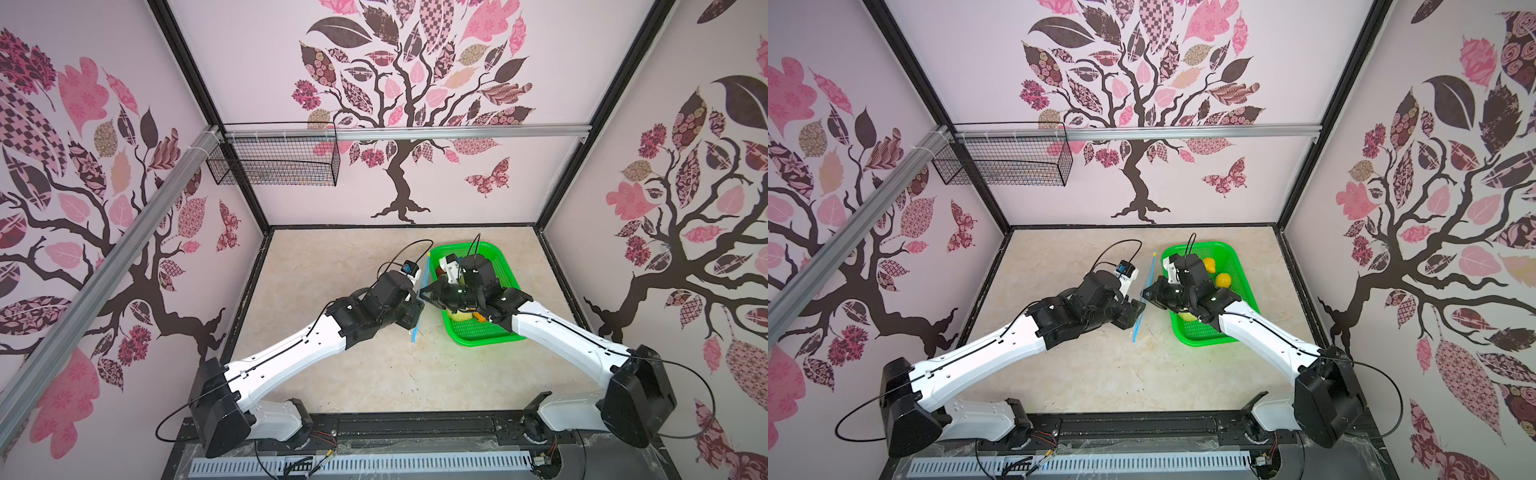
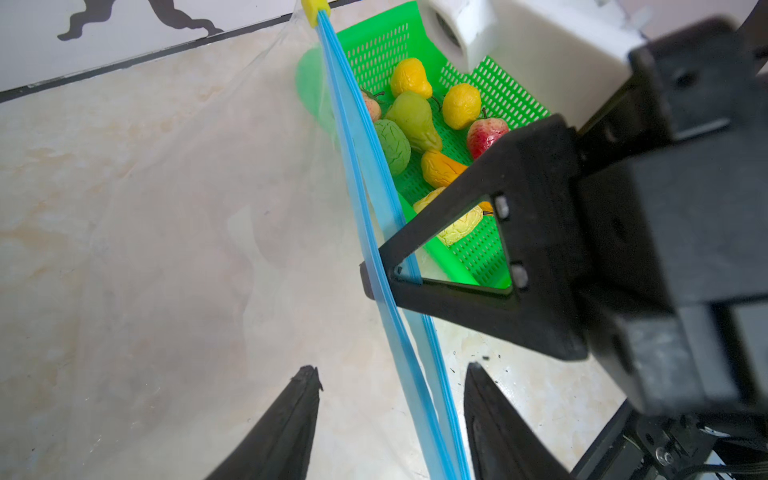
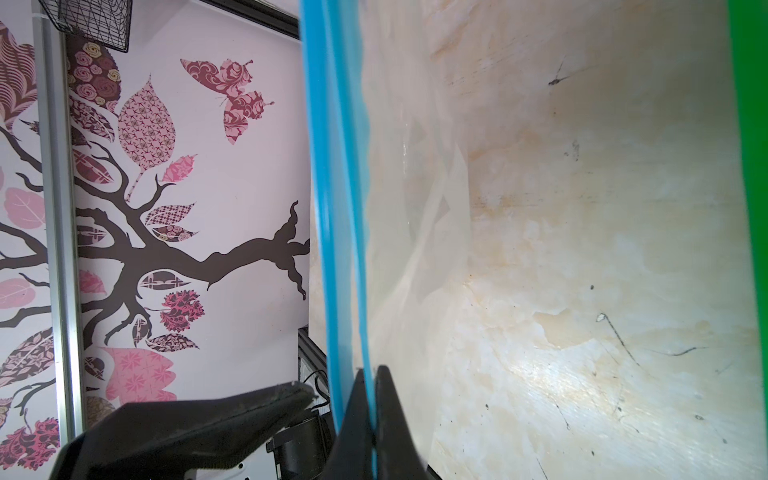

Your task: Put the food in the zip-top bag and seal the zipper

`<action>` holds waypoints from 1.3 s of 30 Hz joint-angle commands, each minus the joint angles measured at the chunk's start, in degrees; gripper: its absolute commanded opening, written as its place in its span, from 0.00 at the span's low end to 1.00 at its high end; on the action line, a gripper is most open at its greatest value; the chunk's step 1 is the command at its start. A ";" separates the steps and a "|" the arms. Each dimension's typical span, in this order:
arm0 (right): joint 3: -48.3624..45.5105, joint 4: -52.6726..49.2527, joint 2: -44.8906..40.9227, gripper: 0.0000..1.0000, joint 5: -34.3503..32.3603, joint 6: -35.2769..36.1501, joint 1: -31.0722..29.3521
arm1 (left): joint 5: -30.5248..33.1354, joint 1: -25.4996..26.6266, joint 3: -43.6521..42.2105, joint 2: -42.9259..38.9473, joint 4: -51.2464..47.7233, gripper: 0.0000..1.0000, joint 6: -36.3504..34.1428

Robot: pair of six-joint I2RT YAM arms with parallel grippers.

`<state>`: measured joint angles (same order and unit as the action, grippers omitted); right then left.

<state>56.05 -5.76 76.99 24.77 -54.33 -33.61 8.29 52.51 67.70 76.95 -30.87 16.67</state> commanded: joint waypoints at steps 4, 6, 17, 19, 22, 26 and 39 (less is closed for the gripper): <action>1.61 1.26 0.34 0.00 -1.20 -2.49 0.18 | 1.39 0.05 0.01 2.29 1.28 0.57 -2.41; 1.60 1.28 0.17 0.00 -1.52 -2.57 0.21 | 1.77 0.13 0.24 2.86 0.73 0.55 -2.60; 1.04 0.71 -0.71 0.00 -2.76 -2.14 0.18 | 4.95 0.25 0.16 3.47 -0.39 0.49 -1.72; 0.99 0.41 -0.95 0.00 -3.28 -1.85 0.20 | 6.38 0.22 0.28 3.11 -0.81 0.48 -1.64; 1.04 -0.13 -0.99 0.00 -3.68 -1.28 0.21 | 7.09 0.23 0.01 2.51 -1.23 0.47 -1.55; 0.79 -0.33 -0.79 0.00 -3.86 -0.96 0.20 | 6.93 0.23 -0.04 2.16 -1.61 0.47 -1.31; 1.02 -2.57 -0.50 0.00 -8.21 3.39 -1.90 | 11.98 0.22 0.42 3.35 -2.29 0.45 -0.66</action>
<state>56.05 -6.46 76.99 18.63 -53.56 -34.50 16.47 52.86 67.70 80.18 -32.32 15.20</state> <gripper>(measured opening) 0.050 0.459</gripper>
